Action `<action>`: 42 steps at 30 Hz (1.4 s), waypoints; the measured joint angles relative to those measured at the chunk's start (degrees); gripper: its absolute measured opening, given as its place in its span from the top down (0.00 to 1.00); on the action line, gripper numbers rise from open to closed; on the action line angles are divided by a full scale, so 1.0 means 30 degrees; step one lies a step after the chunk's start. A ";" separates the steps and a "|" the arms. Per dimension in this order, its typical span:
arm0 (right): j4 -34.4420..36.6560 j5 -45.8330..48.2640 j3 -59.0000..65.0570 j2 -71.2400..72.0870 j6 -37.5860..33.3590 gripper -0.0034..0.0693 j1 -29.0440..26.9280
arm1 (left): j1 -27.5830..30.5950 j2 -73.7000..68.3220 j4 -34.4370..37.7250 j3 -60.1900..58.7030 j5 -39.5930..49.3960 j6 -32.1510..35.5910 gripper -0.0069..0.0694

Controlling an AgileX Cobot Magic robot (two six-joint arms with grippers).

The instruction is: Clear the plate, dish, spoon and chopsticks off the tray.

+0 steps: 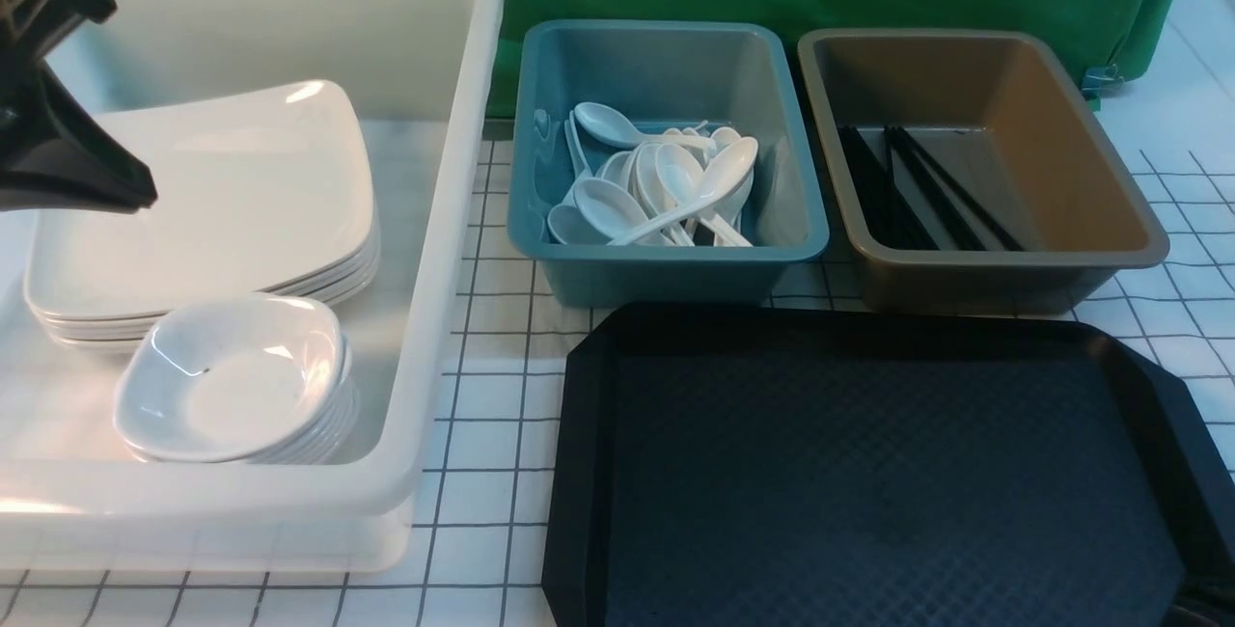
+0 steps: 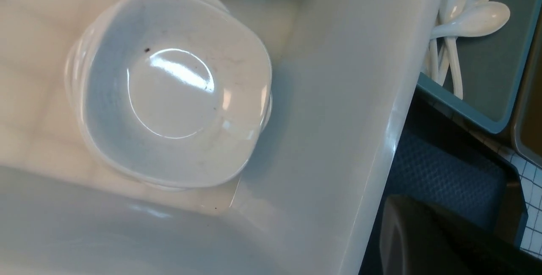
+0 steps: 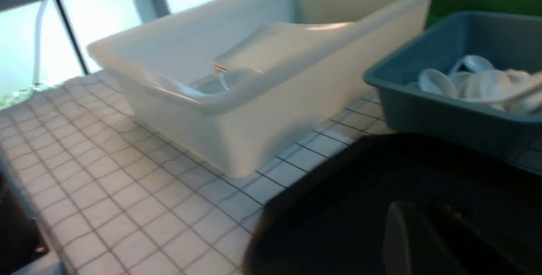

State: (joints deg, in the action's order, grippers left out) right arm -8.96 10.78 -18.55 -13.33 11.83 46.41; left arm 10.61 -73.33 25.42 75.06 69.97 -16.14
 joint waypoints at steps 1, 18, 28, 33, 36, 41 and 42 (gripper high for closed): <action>0.0000 0.0020 0.0719 0.0540 0.0000 0.79 -0.1550 | 0.0000 0.0000 0.0000 0.0000 0.0000 0.0421 0.90; 0.0000 0.0233 0.5855 0.3901 0.0005 0.75 -1.1252 | 0.0000 0.0308 -0.1046 -0.0015 0.0000 0.4820 0.90; -0.0017 -0.0101 0.5927 0.4151 0.0031 0.71 -1.1628 | 0.0000 0.3756 -0.1003 -0.0630 0.0006 0.5903 0.90; -0.0017 -0.0101 0.5927 0.4151 0.0031 0.69 -1.1822 | -0.0008 0.5250 -0.0987 -0.1794 0.0068 0.5926 0.90; -0.0017 -0.0101 0.5927 0.4151 0.0031 0.67 -1.3140 | -0.0008 0.6175 -0.0987 -0.2340 0.0068 0.5962 0.90; -0.0017 -0.0101 0.5927 0.4151 0.0054 0.65 -1.5257 | -0.0008 0.6800 -0.0976 -0.2470 0.0068 0.5962 0.90; -0.0017 -0.0101 0.5927 0.4151 0.0054 0.65 -1.5371 | -0.0042 0.6827 -0.0918 -0.2470 0.0068 0.5962 0.90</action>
State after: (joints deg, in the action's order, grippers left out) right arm -9.01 10.48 -0.77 -0.87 11.99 0.30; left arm 10.49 -52.85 22.66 67.65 70.17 1.75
